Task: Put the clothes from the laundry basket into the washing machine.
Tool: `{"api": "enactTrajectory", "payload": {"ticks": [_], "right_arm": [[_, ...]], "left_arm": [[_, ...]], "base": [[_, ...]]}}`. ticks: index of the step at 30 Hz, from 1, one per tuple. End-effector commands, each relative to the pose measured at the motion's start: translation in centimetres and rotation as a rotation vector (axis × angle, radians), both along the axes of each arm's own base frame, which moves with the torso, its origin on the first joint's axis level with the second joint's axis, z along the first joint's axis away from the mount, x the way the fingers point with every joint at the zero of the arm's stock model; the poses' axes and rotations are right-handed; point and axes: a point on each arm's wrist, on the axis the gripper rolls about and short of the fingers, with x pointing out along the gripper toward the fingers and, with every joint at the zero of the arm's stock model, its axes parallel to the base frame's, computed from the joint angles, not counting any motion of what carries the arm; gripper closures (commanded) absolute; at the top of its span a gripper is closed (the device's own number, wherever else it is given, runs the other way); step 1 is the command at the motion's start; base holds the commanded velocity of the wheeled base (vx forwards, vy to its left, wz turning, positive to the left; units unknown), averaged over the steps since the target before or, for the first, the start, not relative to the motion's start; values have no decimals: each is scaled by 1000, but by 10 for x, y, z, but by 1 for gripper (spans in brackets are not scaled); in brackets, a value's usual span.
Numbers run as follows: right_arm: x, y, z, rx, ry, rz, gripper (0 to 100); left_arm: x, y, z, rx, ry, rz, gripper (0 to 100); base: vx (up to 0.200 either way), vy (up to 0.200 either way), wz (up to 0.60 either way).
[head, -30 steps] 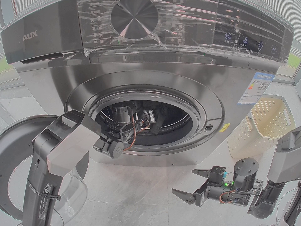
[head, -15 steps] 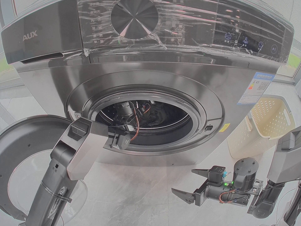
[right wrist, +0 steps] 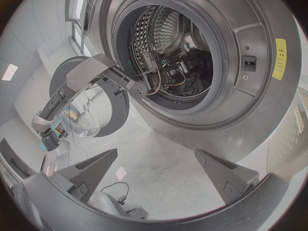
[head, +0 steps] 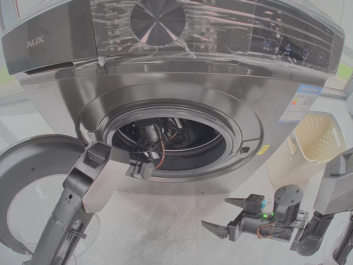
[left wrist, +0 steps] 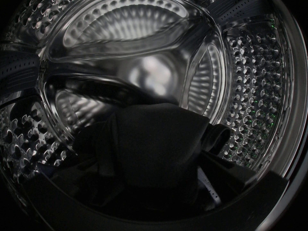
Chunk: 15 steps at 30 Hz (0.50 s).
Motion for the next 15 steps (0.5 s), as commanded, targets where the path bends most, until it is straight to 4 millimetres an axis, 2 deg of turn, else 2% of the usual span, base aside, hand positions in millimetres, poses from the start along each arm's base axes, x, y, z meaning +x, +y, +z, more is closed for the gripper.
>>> {"api": "enactTrajectory", "payload": {"ticks": [1,3,9,15], "right_arm": [[0,0,0,-1,1,1,0],[0,0,0,-1,1,1,0],[0,0,0,-1,1,3,0],[-1,0,-1,-2,2,3,0]], "left_arm": [[-41,11,3,96,194,-83,0],[-52,9,6,113,217,-135,0],[-69,13,22,129,235,-161,0],[-97,11,14,209,280,-271,0]], "base": [[0,0,0],[0,0,0],[0,0,0],[0,0,0]]}}
